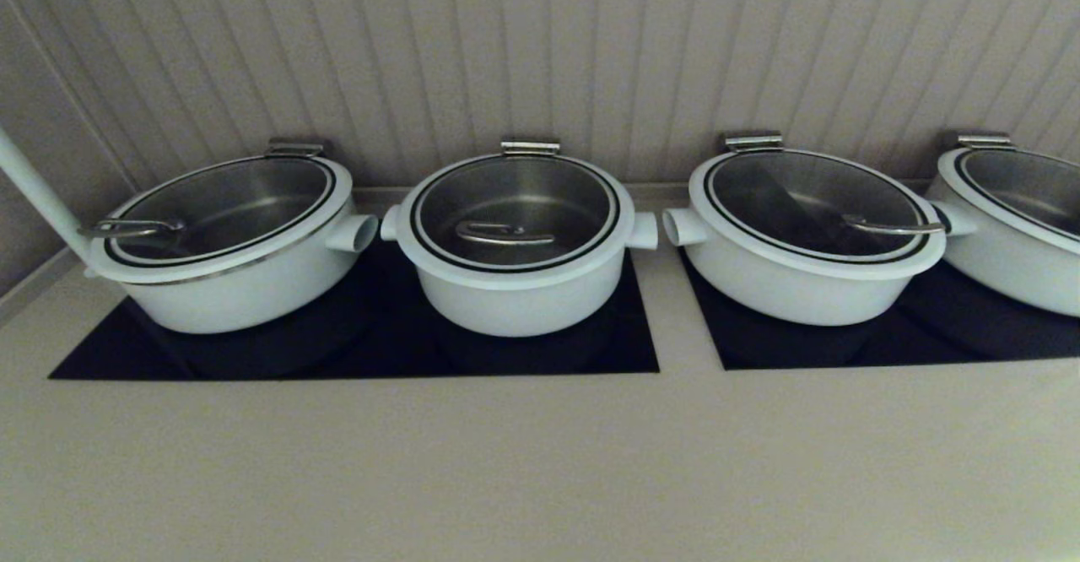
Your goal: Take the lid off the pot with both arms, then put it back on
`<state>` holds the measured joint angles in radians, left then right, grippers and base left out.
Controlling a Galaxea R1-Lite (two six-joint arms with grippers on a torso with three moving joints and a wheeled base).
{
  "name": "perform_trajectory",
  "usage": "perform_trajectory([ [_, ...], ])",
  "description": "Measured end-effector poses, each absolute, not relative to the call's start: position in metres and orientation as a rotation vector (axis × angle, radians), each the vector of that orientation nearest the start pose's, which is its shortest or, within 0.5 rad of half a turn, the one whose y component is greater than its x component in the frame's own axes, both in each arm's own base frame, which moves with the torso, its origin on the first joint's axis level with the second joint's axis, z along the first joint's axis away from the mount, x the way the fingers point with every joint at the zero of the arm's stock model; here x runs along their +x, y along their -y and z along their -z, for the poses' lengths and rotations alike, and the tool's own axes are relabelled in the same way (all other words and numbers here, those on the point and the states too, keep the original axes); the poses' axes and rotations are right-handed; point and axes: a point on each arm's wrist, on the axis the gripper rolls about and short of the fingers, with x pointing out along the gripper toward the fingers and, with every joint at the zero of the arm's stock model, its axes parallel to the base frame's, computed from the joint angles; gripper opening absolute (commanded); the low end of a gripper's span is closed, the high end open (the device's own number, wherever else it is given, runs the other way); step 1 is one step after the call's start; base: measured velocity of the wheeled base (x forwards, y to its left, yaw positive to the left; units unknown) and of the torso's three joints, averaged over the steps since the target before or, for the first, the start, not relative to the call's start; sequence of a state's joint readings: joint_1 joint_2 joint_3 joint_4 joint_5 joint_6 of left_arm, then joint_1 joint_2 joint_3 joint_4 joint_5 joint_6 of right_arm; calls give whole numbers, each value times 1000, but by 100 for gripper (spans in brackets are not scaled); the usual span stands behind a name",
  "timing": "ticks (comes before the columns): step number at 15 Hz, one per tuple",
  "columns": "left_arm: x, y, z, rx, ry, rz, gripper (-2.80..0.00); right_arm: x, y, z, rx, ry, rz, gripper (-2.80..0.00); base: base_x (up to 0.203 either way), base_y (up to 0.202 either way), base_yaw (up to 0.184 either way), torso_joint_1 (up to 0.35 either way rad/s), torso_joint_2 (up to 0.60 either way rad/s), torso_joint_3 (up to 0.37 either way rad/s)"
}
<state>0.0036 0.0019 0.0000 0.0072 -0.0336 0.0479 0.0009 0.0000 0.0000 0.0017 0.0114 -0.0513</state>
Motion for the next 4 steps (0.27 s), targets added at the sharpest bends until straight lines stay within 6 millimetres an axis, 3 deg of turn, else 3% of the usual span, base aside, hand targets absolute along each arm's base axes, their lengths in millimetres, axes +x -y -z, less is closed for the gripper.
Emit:
perform_trajectory([
  [4,-23,1,-75,48,-9,30,-280,-23,0,-75,-41,-1,-10,-280,0,0,0,0,0,0],
])
